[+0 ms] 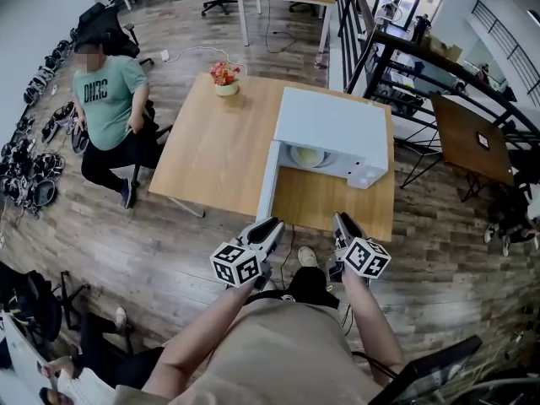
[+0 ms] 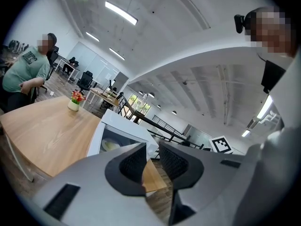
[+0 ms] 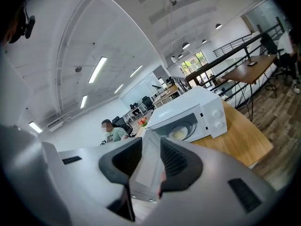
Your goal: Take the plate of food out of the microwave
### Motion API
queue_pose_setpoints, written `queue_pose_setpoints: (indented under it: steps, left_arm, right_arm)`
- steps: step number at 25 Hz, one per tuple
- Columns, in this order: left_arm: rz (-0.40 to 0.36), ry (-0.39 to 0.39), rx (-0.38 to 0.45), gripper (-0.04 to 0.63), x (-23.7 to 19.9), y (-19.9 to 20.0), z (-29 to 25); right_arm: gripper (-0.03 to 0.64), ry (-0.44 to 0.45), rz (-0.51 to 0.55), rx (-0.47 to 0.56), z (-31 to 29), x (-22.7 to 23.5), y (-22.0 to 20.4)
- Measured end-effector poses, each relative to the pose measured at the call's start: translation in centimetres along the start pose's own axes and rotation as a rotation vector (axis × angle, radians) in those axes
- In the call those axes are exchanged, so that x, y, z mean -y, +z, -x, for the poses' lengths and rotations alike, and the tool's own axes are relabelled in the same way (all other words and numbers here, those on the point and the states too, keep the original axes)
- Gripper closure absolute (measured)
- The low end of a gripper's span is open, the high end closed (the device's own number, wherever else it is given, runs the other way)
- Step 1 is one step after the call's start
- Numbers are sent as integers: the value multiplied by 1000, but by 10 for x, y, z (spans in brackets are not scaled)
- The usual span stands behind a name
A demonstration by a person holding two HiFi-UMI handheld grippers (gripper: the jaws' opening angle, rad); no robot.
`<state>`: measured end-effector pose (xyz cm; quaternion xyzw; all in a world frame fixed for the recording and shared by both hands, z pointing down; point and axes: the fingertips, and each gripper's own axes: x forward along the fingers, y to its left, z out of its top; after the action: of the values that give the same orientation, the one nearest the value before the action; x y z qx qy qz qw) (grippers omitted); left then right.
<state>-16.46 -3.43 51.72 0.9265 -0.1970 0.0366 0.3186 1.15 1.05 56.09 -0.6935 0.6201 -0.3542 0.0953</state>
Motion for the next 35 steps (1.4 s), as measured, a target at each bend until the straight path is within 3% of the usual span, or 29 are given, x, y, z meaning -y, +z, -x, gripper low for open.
queue_pose_setpoints:
  steps: [5,6,7,12,19,30,35]
  left_arm:
    - [10,62,2,514,-2,6,-26]
    - [12,79,2,526,-2,8,-31]
    - [11,92,4,591,-1,11,-36]
    - [6,159,4,592,-3,23,-63]
    - [18,282,2,592,-13,29,-96]
    - [-33,337,-1,593,-4,31,-153]
    - [9,363,-9,594,-16,25,-175]
  right_arm:
    - [506,40,3,-51,-32,9,14]
    - [506,47,11,-62,-38,11,18]
    - [506,51,20,-72,-45,15,24]
    - [506,70,38,-119,-85,36,46]
    - [506,90,36,-176,-137,63,47]
    - [508,71,19,-257,-196,116,30]
    - [508,58,24,-279,-223,140,19]
